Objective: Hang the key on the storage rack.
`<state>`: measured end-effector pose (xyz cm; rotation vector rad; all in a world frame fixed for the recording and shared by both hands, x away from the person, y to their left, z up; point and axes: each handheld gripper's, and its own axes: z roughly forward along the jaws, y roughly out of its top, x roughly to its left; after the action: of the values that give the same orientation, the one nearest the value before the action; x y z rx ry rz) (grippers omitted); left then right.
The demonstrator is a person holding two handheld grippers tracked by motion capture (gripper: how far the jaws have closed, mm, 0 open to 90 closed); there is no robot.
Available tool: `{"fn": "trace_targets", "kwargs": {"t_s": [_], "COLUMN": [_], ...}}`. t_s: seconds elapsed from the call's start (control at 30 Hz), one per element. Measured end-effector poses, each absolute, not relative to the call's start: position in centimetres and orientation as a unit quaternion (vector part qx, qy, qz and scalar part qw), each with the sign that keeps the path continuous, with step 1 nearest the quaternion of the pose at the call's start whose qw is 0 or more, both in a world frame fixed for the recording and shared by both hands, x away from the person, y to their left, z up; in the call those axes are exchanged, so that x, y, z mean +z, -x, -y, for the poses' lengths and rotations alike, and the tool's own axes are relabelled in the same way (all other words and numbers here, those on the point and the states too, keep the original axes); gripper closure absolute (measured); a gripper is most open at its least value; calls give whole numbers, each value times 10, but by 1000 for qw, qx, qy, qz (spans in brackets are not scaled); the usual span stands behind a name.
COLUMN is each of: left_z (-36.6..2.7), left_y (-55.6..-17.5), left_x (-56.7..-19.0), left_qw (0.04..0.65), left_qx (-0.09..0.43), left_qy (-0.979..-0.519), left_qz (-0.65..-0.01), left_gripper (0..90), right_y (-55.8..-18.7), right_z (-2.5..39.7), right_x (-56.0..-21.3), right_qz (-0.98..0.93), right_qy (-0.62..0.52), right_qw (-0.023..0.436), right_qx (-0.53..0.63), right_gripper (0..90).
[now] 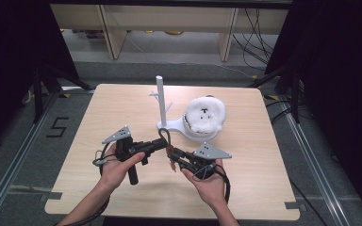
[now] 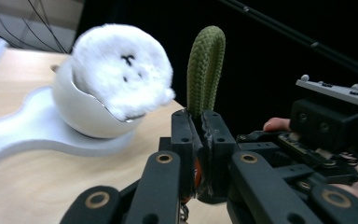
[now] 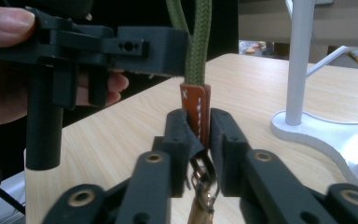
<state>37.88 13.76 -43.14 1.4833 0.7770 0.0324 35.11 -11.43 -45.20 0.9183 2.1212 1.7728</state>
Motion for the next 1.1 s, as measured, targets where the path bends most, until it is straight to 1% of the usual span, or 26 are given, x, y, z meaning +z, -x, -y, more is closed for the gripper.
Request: {"fn": "trace_targets", "kwargs": {"t_s": [0.1, 0.27, 0.3, 0.37, 0.43, 0.57, 0.6, 0.63, 0.77, 0.8, 0.83, 0.87, 0.9, 1.0, 1.03, 1.1], "left_z": [-141, -147, -149, -151, -154, -159, -160, -161, -168, -170, -171, -172, -173, -175, -175, -176], "left_y": [-379, -381, -381, -381, -383, -381, -381, -381, -383, -384, -385, -386, -387, -389, -389, -390], "left_x": [-429, -427, -427, -425, -424, -422, -422, -422, -421, -420, -421, -421, -421, -424, -424, -424], "left_qw": [665, 656, 653, 648, 648, 637, 635, 634, 634, 627, 631, 624, 622, 617, 616, 613], "left_qx": [37, 66, 70, 81, 102, 101, 103, 107, 117, 123, 122, 128, 131, 137, 138, 143], "left_qy": [-660, -667, -671, -675, -680, -685, -686, -687, -684, -686, -684, -687, -688, -689, -690, -691], "left_qz": [-347, -347, -346, -344, -328, -340, -339, -339, -342, -347, -345, -350, -351, -355, -355, -357], "left_gripper": [847, 847, 847, 847, 847, 847, 847, 847, 847, 847, 847, 847, 847, 847, 847, 847], "right_y": [-351, -354, -356, -354, -352, -351, -350, -351, -348, -349, -346, -349, -346, -346, -345, -344], "right_z": [117, 125, 128, 134, 140, 156, 160, 164, 177, 181, 183, 186, 188, 194, 195, 196], "right_x": [-451, -455, -456, -458, -460, -466, -466, -467, -469, -469, -469, -470, -470, -471, -471, -471], "right_qz": [-727, -731, -734, -736, -735, -726, -725, -728, -713, -714, -708, -711, -705, -705, -703, -708], "right_qy": [-325, -335, -331, -344, -358, -380, -384, -375, -402, -398, -411, -396, -414, -407, -411, -415], "right_qw": [121, 114, 124, 123, 122, 118, 118, 127, 132, 140, 136, 152, 151, 169, 165, 170], "right_qx": [592, 583, 580, 569, 562, 560, 559, 560, 559, 559, 558, 560, 556, 556, 556, 546], "right_gripper": [644, 592, 582, 566, 547, 515, 511, 508, 504, 510, 516, 520, 527, 537, 541, 542]}}
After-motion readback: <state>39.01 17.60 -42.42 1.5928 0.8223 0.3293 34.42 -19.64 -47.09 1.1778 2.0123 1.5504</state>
